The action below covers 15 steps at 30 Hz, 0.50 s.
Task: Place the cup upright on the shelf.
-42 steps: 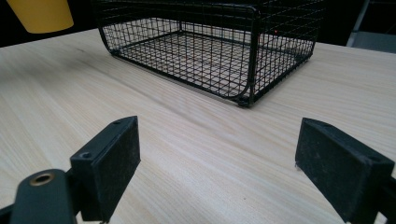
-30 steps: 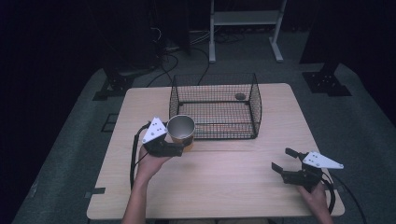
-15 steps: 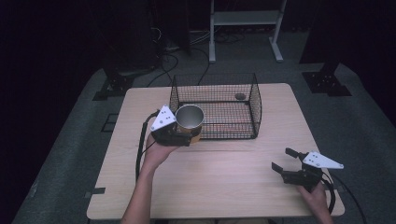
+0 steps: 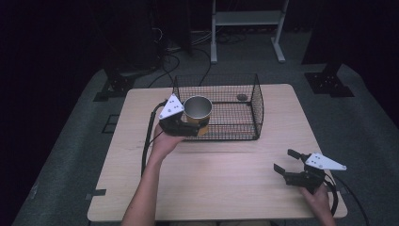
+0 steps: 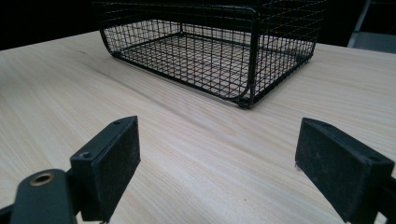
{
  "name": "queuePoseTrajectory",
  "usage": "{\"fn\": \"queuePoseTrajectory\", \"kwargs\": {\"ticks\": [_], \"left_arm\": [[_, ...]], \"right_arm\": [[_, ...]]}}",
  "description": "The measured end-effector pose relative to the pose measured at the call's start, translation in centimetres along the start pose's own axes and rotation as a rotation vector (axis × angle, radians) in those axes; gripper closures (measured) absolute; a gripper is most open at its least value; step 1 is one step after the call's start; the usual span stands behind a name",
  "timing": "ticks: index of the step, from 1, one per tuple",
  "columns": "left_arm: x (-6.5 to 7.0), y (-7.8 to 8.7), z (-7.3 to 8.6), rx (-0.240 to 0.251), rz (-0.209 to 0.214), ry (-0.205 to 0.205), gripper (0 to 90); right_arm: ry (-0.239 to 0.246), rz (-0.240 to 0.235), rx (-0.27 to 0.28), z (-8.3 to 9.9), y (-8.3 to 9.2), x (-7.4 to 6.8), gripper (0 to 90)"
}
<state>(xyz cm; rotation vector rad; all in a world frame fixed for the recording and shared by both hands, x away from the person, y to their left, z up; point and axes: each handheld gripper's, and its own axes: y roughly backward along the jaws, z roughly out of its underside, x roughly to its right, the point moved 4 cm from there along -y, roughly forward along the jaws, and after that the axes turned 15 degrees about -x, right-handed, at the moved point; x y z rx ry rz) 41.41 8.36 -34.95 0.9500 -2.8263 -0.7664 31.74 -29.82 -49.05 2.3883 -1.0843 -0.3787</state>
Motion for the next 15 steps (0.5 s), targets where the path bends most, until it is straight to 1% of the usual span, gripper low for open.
{"fn": "queuePoseTrajectory", "kwargs": {"ticks": [6, 10, 13, 15], "left_arm": [[-0.3, -1.1, -1.2, -0.007, -0.003, -0.013, 13.9], [-0.6, -1.6, -1.6, -0.012, -0.005, -0.012, 13.9], [-1.1, -2.1, -2.0, -0.006, -0.007, 0.003, 13.9], [-1.3, -2.3, -2.2, -0.012, -0.011, 0.004, 13.9]], "right_arm": [[-0.002, -0.001, 0.003, 0.0, 0.0, 0.0, 13.0], [-0.001, -0.003, 0.004, 0.0, 0.0, 0.0, 13.0], [-0.001, -0.005, 0.004, 0.0, 0.0, 0.0, 13.0], [-0.001, -0.005, 0.004, 0.0, 0.0, 0.0, 13.0]]}}
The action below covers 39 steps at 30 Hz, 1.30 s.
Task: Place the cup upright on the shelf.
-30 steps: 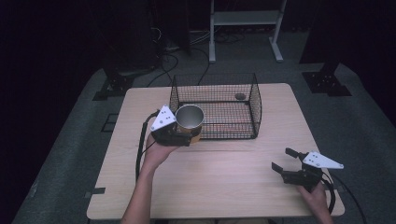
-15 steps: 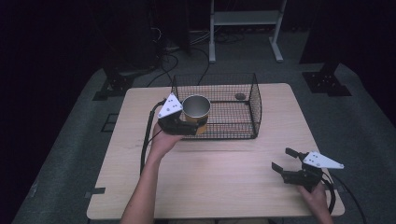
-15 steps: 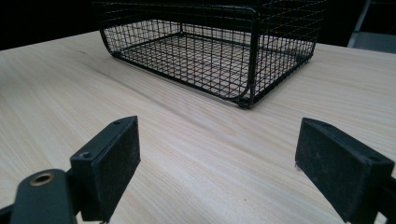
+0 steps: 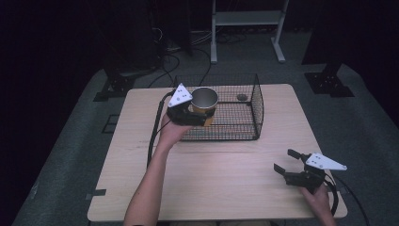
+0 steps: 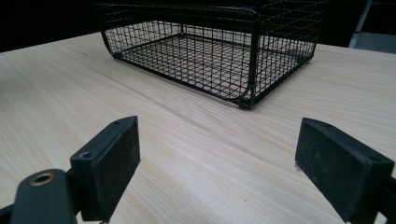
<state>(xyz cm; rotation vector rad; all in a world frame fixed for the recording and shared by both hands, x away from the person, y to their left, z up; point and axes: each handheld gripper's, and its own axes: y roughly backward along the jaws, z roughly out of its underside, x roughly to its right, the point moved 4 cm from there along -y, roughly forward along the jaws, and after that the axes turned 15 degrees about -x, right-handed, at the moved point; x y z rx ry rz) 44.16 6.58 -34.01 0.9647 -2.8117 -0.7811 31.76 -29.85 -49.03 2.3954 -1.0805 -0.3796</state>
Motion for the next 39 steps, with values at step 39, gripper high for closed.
{"fn": "queuePoseTrajectory", "kwargs": {"ticks": [39], "left_arm": [[-3.5, -6.6, -1.7, -0.046, 0.031, 0.048, 13.9]], "right_arm": [[-0.001, -0.011, 0.005, 0.0, 0.0, 0.0, 13.0]]}}
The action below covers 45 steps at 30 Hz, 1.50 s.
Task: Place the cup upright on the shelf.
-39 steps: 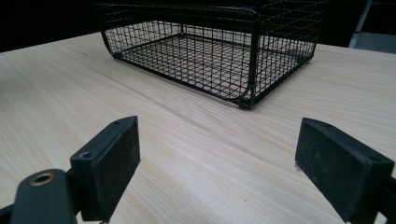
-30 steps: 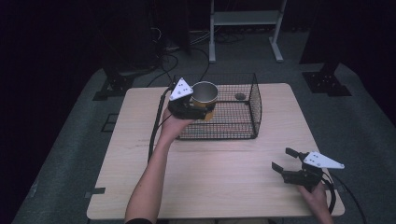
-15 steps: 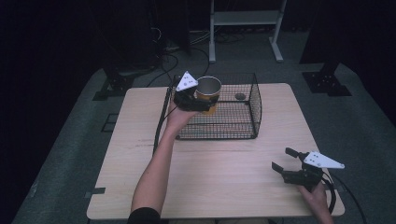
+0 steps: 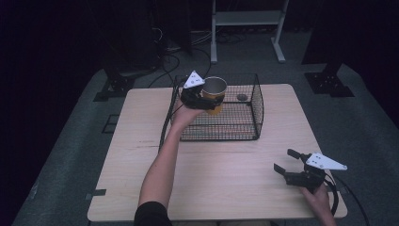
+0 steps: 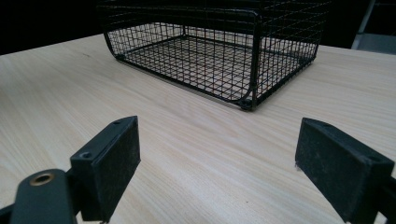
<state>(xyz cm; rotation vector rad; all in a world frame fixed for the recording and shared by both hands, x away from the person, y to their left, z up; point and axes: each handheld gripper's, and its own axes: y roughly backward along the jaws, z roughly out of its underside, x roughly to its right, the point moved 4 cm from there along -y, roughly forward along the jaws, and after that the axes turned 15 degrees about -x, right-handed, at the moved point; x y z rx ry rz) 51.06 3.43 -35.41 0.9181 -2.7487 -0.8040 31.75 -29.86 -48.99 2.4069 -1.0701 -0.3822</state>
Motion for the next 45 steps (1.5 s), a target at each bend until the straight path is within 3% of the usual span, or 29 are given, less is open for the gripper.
{"fn": "queuePoseTrajectory", "kwargs": {"ticks": [7, 14, 30, 45], "left_arm": [[-0.6, -0.9, -0.1, -0.018, 0.023, -0.011, 13.9], [-1.2, -2.3, 0.1, -0.082, 0.055, -0.024, 13.8], [-2.0, -5.5, 0.8, -0.145, 0.113, -0.039, 13.8], [-2.8, -7.4, 2.9, -0.246, 0.166, -0.039, 13.4]], "right_arm": [[0.000, -0.002, 0.000, 0.0, 0.0, 0.0, 13.0], [0.004, -0.005, 0.001, 0.0, 0.0, 0.0, 13.0], [0.009, -0.011, 0.002, 0.0, 0.0, -0.1, 13.0], [0.008, -0.008, 0.003, 0.0, 0.0, -0.1, 13.0]]}}
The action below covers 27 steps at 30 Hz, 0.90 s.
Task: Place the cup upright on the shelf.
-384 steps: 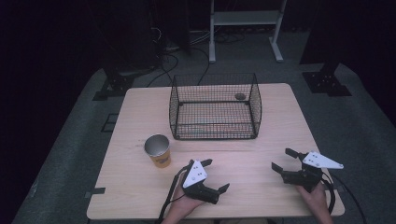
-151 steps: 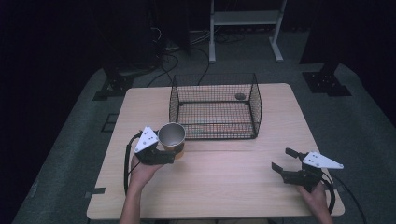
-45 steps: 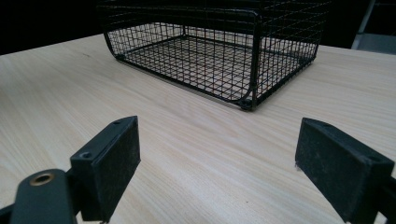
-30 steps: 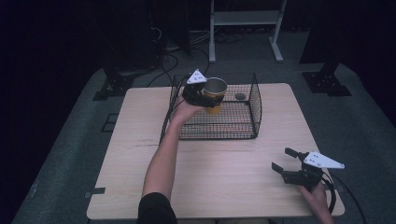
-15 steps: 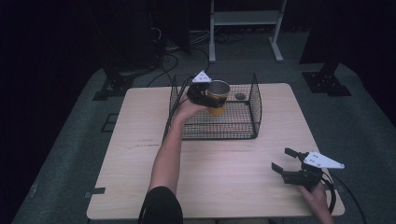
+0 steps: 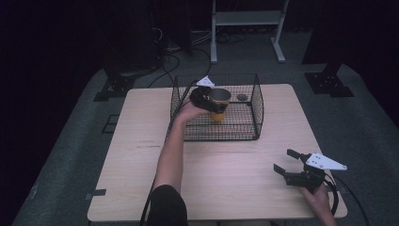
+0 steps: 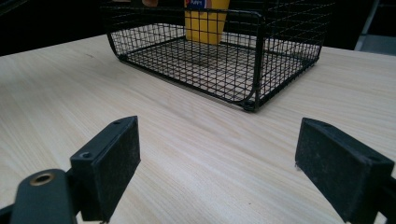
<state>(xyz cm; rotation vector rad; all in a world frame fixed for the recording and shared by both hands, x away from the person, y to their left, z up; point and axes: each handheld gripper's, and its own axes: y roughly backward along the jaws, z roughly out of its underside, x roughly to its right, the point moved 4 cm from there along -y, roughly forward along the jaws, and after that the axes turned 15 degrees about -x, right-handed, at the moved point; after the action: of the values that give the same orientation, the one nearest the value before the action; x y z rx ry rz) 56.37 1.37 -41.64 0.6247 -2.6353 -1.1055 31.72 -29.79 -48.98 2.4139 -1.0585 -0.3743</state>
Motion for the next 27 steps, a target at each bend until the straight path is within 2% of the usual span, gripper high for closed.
{"fn": "queuePoseTrajectory", "kwargs": {"ticks": [9, 15, 27], "left_arm": [[-0.2, -1.0, 0.7, -0.054, 0.024, 0.000, 12.9], [-0.1, -1.6, 0.8, -0.093, 0.025, -0.022, 12.8], [0.0, -1.6, 0.6, -0.093, 0.029, -0.030, 10.2]], "right_arm": [[0.001, 0.000, 0.000, 0.0, 0.0, 0.0, 13.0], [0.003, 0.002, -0.001, 0.0, 0.0, 0.0, 13.0], [0.003, 0.002, -0.001, 0.0, 0.0, 0.0, 13.0]]}}
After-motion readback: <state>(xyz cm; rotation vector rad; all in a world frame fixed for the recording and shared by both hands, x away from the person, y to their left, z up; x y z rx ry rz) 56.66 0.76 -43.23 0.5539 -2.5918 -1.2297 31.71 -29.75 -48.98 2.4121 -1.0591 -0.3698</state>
